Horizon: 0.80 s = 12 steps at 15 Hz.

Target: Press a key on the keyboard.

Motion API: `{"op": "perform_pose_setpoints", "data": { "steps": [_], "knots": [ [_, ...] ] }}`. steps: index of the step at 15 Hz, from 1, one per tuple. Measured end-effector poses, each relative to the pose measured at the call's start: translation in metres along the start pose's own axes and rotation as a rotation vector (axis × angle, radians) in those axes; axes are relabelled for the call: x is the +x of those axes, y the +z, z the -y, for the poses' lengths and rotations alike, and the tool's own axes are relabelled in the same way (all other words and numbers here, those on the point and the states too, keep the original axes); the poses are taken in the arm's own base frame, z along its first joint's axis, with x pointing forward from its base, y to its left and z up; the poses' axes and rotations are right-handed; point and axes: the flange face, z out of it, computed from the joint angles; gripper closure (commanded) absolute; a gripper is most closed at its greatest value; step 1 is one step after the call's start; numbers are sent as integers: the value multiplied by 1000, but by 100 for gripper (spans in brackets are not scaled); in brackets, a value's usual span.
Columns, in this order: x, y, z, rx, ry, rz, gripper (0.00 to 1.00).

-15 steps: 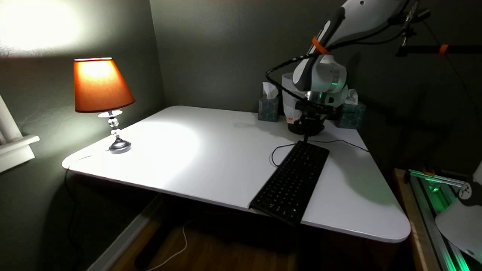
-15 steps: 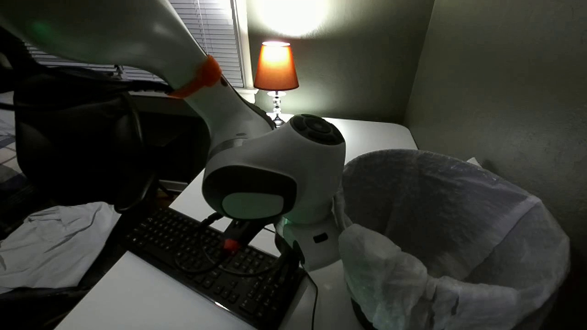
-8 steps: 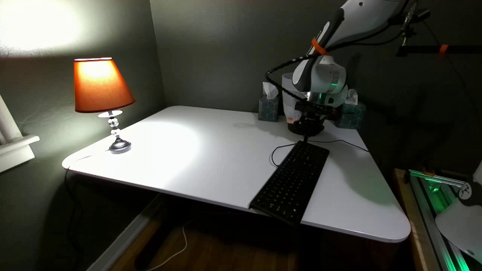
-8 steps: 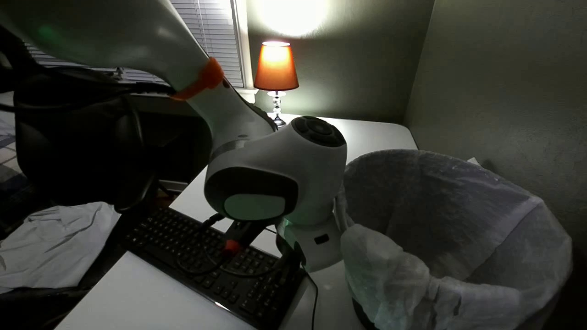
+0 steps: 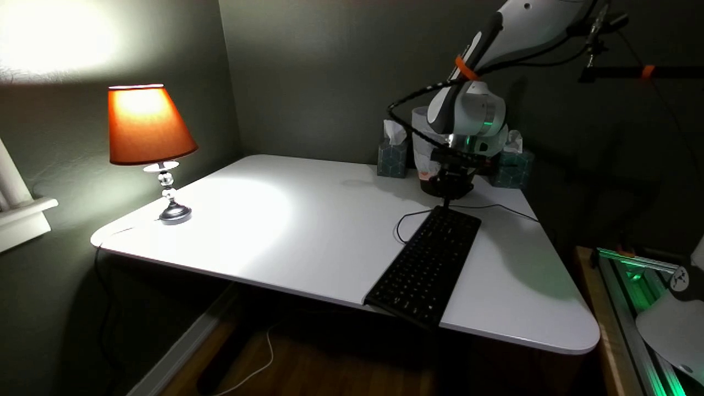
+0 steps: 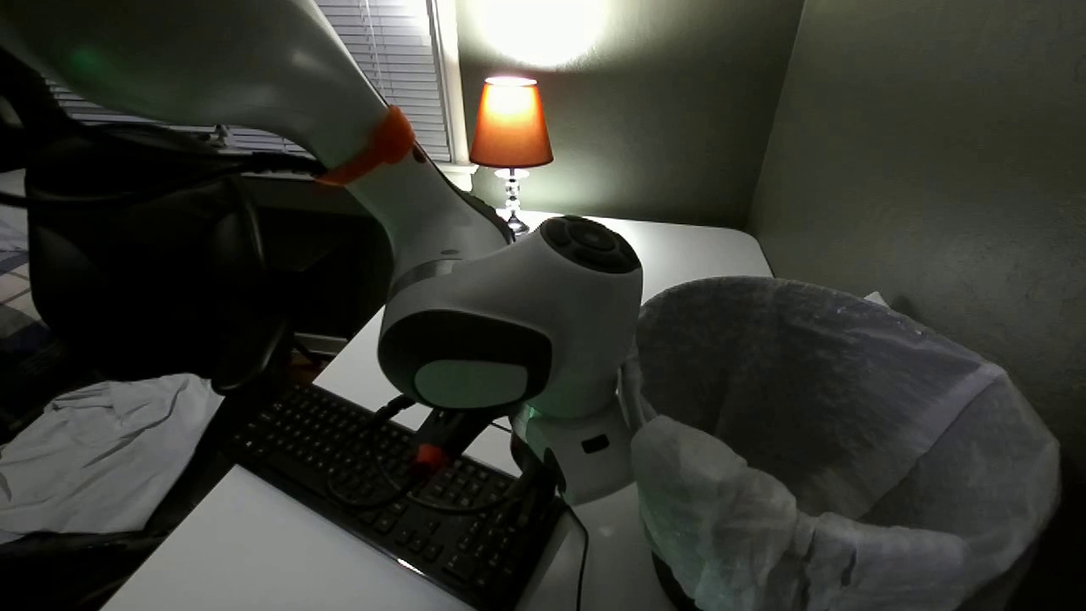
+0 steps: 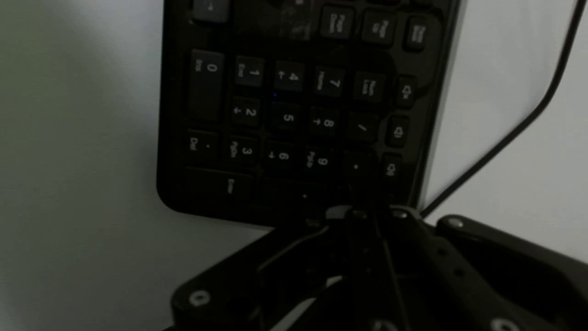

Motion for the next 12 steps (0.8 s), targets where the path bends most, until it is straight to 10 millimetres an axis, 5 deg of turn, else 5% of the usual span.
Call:
{"op": "perform_pose_setpoints", "data": {
  "steps": [10, 11, 12],
  "knots": [
    [-14, -14, -2, 33, -14, -37, 100],
    [-18, -18, -2, 43, -17, -48, 74],
    [-21, -21, -4, 51, -20, -57, 73]
  ]
}}
